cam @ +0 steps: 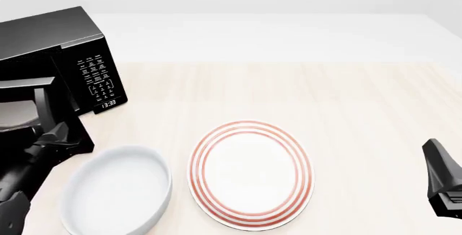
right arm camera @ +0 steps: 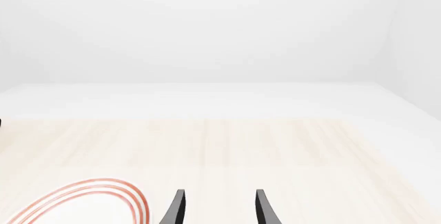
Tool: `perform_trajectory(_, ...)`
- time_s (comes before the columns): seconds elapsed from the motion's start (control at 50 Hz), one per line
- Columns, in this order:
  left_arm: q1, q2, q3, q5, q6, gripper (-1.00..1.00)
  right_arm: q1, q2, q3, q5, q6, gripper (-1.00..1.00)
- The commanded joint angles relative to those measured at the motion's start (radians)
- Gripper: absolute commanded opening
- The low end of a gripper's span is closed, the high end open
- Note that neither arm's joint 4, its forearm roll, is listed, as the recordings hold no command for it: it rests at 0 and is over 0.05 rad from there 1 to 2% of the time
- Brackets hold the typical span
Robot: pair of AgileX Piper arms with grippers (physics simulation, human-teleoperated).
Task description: Open the microwave.
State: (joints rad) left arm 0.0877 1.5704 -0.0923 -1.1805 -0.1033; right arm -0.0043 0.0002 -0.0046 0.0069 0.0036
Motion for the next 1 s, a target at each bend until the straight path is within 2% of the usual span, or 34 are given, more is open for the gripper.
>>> perform_trajectory(0.02,-0.084,-0.058,-0.054,-0.037,-0.029,1.0,0.0,0.0,0.0,0.0,0.0,1.0)
perform_trajectory(0.5,-0.072,-0.051,-0.045,-0.039,-0.034,1.0,0.0,0.0,0.0,0.0,0.0,1.0)
perform_trajectory(1.0,-0.003,-0.083,0.008,-0.039,-0.042,1.0,0.0,0.0,0.0,0.0,0.0,1.0)
